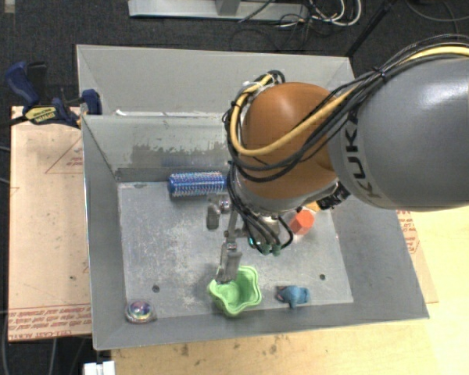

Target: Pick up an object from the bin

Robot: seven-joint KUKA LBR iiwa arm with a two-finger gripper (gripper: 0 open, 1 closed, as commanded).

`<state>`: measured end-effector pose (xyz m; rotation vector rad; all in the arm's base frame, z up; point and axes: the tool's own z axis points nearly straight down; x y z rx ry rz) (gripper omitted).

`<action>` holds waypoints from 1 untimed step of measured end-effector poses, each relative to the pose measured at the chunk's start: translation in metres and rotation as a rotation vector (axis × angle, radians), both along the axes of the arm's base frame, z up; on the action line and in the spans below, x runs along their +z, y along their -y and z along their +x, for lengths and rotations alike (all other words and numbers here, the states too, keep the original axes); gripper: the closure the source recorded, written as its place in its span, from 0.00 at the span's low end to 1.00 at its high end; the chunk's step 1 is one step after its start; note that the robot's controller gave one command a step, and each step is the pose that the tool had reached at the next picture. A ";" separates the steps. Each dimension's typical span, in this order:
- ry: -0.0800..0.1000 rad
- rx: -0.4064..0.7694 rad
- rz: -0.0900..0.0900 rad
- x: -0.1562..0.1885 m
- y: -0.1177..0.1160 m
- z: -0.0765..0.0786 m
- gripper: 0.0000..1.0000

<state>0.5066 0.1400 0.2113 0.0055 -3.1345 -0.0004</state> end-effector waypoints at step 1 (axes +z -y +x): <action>0.001 -0.109 -0.002 -0.063 0.034 0.001 0.00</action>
Offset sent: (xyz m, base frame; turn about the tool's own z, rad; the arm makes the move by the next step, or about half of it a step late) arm 0.0021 -0.0330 -0.0595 0.1087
